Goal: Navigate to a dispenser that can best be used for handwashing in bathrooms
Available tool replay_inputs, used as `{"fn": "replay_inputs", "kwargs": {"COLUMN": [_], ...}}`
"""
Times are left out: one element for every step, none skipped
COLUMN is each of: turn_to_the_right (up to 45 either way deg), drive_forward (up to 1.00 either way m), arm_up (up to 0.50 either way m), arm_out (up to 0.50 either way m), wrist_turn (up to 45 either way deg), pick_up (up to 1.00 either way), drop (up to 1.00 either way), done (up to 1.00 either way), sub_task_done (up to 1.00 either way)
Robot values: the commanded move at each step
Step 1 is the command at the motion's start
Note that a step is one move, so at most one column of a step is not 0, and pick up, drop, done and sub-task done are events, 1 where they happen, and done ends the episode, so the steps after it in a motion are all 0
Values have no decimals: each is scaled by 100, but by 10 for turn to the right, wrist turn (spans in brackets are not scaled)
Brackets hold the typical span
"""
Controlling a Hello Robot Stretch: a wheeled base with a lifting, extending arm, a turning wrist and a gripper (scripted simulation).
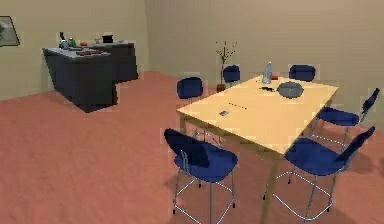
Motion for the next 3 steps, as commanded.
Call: {"fn": "replay_inputs", "kwargs": {"turn_to_the_right": [420, 0, -450], "drive_forward": [0, 20, 0], "arm_up": [0, 0, 0], "arm_out": [0, 0, 0], "wrist_turn": [0, 0, 0], "pick_up": [0, 0, 0], "drop": [0, 0, 0], "done": [0, 0, 0], "sub_task_done": [0, 0, 0]}}
